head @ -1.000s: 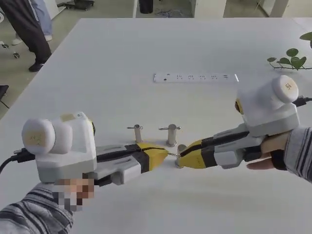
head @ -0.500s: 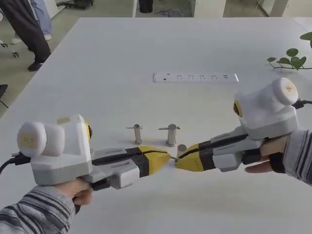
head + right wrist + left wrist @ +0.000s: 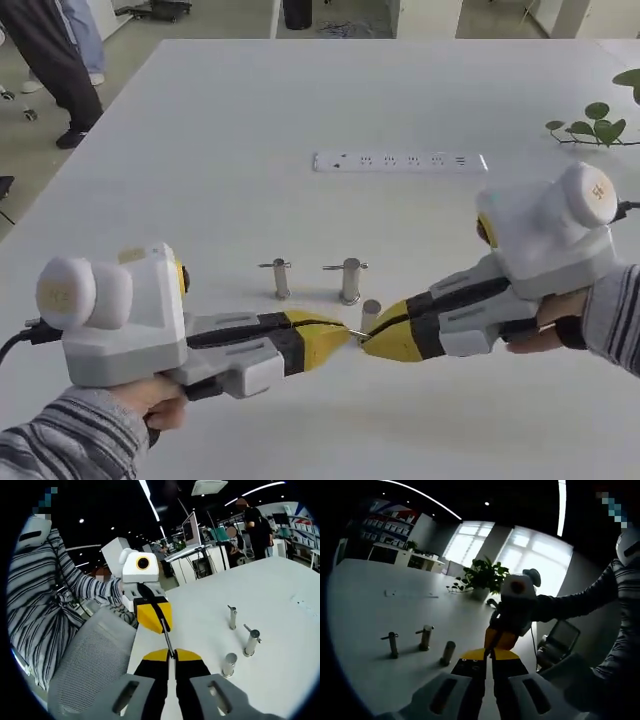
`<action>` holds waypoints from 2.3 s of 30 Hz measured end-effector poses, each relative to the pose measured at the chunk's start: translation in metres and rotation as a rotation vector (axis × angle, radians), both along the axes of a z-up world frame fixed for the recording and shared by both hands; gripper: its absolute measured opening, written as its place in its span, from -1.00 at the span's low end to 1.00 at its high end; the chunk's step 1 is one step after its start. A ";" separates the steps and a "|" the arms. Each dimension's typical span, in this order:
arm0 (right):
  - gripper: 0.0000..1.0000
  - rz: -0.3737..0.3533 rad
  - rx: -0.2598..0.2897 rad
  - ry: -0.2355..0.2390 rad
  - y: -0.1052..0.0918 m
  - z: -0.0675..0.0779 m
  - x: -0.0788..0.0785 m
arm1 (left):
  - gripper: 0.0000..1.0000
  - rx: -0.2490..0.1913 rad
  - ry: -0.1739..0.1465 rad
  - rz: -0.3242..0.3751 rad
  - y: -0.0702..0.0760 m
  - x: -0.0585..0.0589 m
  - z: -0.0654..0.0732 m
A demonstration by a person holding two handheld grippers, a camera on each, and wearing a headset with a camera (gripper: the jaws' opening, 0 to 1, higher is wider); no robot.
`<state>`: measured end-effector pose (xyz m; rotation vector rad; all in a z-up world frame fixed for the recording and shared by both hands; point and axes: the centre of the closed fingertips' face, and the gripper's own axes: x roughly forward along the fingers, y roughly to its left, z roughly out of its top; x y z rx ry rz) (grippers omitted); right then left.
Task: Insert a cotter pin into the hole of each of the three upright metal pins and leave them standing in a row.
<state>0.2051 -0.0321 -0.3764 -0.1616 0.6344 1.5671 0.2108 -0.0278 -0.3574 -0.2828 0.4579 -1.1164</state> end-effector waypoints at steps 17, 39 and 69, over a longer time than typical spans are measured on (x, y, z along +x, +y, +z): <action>-1.00 0.041 -0.112 -0.207 -0.015 -0.009 0.015 | -0.64 0.071 -0.058 0.091 0.001 0.018 -0.009; -1.00 0.051 -0.279 -0.307 -0.056 -0.040 0.055 | -0.41 0.379 -0.190 0.327 -0.010 0.053 -0.066; -1.00 0.101 -0.352 -0.334 -0.063 -0.073 0.077 | -0.55 0.484 -0.126 0.382 -0.031 0.080 -0.107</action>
